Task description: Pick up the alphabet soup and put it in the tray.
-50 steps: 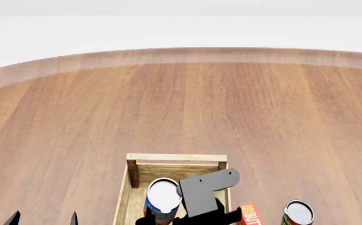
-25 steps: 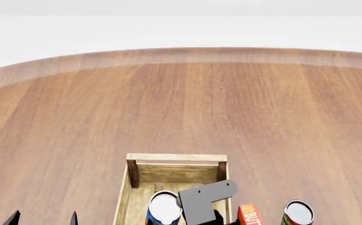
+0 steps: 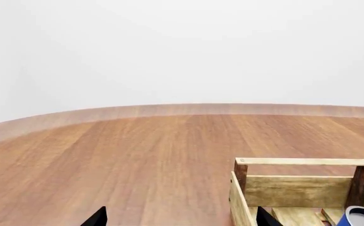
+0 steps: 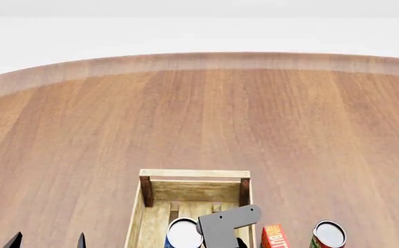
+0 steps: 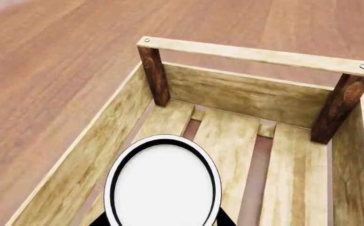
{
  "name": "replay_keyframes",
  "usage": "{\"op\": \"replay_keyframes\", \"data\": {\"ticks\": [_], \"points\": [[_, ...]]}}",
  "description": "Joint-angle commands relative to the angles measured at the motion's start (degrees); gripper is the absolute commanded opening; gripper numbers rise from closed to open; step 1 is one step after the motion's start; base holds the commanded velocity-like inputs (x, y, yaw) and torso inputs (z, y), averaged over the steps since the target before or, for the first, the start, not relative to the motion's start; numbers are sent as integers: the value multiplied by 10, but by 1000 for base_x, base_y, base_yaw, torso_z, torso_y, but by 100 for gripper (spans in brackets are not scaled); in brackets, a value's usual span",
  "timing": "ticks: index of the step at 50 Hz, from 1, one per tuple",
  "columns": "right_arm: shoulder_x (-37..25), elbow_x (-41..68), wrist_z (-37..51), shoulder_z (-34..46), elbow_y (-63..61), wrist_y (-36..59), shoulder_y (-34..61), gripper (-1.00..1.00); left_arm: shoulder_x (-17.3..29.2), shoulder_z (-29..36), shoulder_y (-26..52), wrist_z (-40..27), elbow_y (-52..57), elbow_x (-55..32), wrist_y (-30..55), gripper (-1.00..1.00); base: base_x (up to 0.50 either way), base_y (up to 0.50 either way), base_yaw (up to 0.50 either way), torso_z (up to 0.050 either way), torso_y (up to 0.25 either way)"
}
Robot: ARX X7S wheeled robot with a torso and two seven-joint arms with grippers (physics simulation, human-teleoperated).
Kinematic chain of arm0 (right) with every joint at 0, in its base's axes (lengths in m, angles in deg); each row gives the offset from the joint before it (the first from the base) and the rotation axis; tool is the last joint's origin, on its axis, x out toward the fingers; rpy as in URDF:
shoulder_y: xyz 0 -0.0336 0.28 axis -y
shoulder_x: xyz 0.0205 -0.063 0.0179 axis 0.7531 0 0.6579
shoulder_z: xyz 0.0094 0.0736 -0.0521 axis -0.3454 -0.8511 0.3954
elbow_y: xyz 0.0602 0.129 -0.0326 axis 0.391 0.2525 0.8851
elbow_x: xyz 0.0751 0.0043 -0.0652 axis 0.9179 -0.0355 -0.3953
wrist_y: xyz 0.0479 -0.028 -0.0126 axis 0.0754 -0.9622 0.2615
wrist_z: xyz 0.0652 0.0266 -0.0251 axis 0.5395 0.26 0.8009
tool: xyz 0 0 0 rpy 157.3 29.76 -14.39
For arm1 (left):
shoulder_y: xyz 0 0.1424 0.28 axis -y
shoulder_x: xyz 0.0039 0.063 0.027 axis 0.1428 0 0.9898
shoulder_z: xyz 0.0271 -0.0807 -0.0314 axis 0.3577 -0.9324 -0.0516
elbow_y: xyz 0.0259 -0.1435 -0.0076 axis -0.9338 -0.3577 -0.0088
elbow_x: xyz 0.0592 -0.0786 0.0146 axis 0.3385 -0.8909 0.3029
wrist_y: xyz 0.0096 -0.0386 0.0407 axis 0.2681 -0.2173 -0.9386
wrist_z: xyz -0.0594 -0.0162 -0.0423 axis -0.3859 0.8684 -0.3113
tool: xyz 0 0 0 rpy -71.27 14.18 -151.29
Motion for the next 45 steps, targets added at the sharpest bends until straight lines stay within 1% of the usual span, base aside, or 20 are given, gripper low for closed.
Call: {"op": "replay_keyframes", "data": {"ticks": [1, 37, 38, 45], "points": [[2, -6, -7, 3, 9, -10, 6, -100, 1, 2, 0, -2, 1, 0, -1, 100, 0, 0, 0, 0, 0], [-1, 2, -6, 15, 21, -14, 12, -100, 5, 6, 1, -5, 3, -4, -2, 100, 0, 0, 0, 0, 1], [1, 2, -2, 11, 27, -18, 14, 100, 6, 6, 1, -5, 3, -5, -1, 100, 0, 0, 0, 0, 10], [0, 5, -1, 13, 24, -16, 14, 100, 6, 7, 0, -6, 5, -5, -2, 100, 0, 0, 0, 0, 0]]}}
